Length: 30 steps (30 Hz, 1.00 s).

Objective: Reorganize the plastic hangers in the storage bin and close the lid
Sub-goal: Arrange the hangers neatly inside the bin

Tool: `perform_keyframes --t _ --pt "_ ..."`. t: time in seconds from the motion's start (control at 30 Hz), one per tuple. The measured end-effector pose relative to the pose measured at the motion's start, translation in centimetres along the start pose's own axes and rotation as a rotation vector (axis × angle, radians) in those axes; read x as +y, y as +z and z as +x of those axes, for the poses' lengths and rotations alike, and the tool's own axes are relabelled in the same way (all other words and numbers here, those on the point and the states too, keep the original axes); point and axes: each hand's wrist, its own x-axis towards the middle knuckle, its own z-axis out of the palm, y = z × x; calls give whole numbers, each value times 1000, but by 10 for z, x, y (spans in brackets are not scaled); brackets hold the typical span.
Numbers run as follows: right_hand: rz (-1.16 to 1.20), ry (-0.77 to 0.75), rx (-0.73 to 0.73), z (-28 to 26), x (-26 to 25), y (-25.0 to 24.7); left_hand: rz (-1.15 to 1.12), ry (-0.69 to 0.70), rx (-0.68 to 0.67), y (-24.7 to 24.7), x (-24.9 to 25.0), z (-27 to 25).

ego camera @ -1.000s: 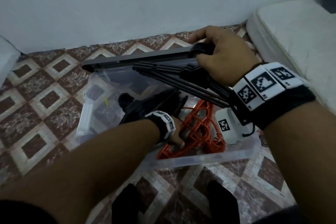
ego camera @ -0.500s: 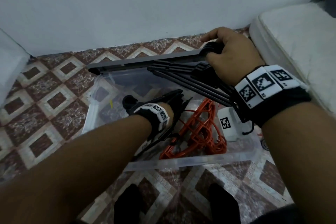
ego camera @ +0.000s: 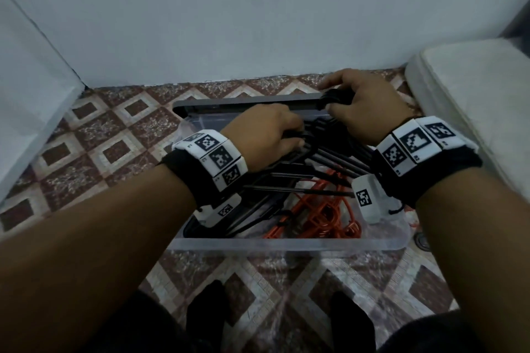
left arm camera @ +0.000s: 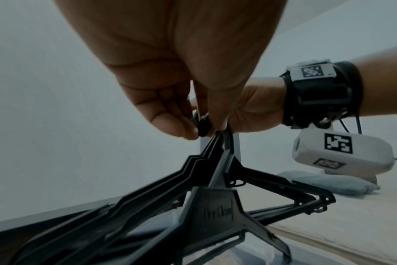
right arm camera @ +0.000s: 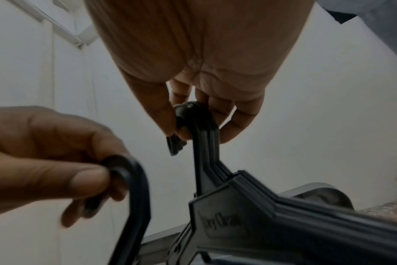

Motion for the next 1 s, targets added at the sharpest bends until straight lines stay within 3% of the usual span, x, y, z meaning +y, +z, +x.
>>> perform_keyframes --t 0.2,0.37,0.47,0.57,0.63,0.7,0.8,0.87,0.93,1.0 --pt "77 -48 -193 -6 -15 5 -56 25 170 -3 5 6" --pt "177 -47 -232 -6 -20 8 -83 3 252 -2 3 4" --pt "151 -74 -287 -4 -20 9 -116 -48 297 1 4 2" --pt "95 -79 -260 -3 -18 10 -194 -117 367 4 5 3" --pt "49 -70 -232 -3 -16 12 -241 -205 346 5 2 5" --pt "-13 -45 -190 -2 -14 12 -154 -270 111 8 -5 5" --pt "-54 -14 -150 -3 -13 8 -47 -308 -546 30 -10 -4" --pt "-46 -14 -143 -3 -11 3 53 -285 -879 60 -7 -10" --pt "-46 -20 -133 -1 -8 2 128 -263 -1005 94 -6 -11" --pt "-47 -23 -116 2 -4 1 177 -240 -1045 125 -12 -2"
